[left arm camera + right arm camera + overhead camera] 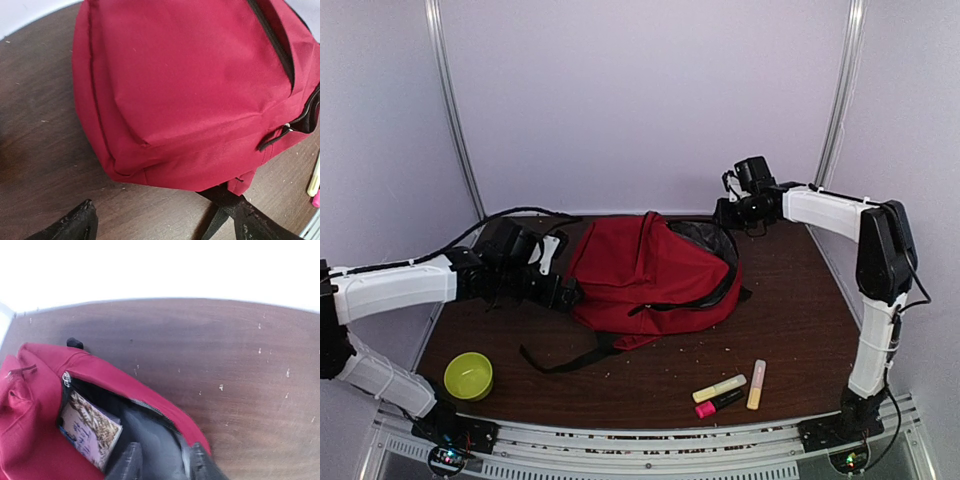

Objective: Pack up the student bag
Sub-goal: Move the student bag to the center of the board.

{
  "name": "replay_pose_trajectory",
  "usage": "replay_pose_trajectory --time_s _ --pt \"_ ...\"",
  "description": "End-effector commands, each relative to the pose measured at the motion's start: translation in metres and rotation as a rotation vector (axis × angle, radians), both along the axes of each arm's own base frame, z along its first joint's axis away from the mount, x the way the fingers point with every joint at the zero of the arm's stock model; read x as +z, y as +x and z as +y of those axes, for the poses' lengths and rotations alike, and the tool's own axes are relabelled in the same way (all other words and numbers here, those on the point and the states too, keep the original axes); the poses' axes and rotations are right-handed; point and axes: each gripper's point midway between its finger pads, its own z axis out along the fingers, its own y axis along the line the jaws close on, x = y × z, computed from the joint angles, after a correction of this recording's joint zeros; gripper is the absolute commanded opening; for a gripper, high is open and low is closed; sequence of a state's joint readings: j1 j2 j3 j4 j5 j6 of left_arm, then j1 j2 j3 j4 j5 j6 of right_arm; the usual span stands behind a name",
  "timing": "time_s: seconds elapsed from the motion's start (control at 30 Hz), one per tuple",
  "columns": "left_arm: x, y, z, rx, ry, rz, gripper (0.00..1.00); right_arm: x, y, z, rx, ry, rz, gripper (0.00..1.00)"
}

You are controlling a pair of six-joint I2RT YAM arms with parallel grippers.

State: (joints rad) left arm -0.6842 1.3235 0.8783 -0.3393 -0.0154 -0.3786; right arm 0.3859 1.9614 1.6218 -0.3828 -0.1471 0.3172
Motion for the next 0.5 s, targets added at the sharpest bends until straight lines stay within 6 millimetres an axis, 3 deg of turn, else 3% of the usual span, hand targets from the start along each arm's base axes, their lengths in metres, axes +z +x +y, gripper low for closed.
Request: replay_pose_trajectory --time_s 0.0,0.1,0.13,0.33,0.47 --pt "-0.012 0.007 -0.024 -0.095 -0.04 0.022 0.98 0.034 -0.009 -0.016 -0.049 -0.071 -0.051 0.43" --pt "-0.02 0.019 -0.02 -0.071 -0.074 0.036 0.98 0.057 -0.04 -0.026 -0.093 -0.1 -0.127 0.45" --pt "-0.024 0.024 -0.014 -0.049 -0.074 0.052 0.97 0.05 -0.059 -0.02 -0.075 -0.123 -0.13 0.46" --pt "-0.058 0.045 -0.007 -0.001 -0.067 0.211 0.96 0.058 -0.146 0.043 0.084 -0.082 -0.195 0.47" --pt "-0.077 0.053 -0.012 0.001 -0.075 0.3 0.94 0.043 -0.179 0.078 0.189 -0.054 -0.151 0.47"
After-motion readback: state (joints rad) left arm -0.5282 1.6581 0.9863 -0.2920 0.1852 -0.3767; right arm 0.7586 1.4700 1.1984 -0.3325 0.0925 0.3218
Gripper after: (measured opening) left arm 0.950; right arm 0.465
